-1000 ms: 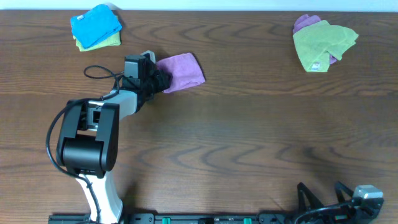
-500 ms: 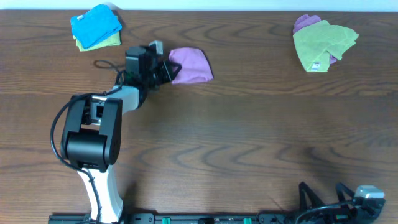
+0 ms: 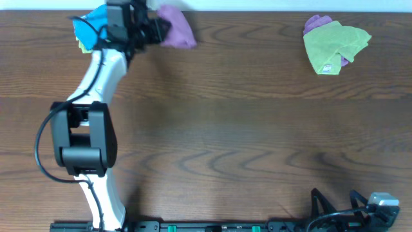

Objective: Fold the cloth
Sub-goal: 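Carry the purple cloth with the left gripper to the top-left cloth stack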

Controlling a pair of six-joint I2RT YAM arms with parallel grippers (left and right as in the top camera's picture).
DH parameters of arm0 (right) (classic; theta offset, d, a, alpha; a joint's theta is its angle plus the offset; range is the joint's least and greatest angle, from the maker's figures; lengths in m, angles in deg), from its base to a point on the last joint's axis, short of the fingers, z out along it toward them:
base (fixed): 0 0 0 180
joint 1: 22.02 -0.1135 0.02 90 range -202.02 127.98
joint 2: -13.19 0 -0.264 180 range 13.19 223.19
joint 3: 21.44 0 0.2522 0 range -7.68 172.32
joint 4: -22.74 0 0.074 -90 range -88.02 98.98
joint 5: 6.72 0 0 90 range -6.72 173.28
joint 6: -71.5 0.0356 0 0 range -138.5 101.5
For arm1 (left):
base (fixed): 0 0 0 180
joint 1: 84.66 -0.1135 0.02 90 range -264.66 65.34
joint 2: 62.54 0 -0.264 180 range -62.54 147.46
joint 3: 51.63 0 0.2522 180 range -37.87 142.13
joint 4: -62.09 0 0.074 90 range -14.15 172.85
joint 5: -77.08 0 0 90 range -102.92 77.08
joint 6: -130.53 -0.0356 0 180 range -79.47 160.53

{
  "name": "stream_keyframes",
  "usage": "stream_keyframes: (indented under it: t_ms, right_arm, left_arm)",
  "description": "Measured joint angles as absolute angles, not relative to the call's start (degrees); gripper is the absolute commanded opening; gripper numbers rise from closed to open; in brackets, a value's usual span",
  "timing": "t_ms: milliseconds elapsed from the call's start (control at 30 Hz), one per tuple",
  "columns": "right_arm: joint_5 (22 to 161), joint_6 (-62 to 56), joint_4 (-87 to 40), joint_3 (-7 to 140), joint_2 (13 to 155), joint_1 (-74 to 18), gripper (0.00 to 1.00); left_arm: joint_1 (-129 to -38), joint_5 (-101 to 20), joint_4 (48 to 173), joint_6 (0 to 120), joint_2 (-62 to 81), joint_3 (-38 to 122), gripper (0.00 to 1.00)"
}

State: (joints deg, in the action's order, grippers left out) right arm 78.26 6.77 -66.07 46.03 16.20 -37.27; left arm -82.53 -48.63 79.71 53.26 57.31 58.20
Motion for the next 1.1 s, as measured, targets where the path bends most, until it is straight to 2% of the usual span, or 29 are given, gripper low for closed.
stream_keyframes:
  t_ms: [200, 433, 1100]
  right_arm:
    - [78.2, 6.9, -66.1, 46.0, 16.2, -37.2, 0.99]
    - [76.4, 9.2, -66.5, 46.0, 16.2, -37.2, 0.99]
    - [74.7, 12.8, -67.1, 46.0, 16.2, -37.2, 0.99]
  left_arm:
    - [-88.3, -41.3, 77.9, 49.5, 57.3, 64.1, 0.06]
    - [-95.4, -39.1, 76.8, 49.7, 57.4, 64.1, 0.06]
    - [-102.7, -56.7, 66.6, 50.0, 66.1, 64.1, 0.06]
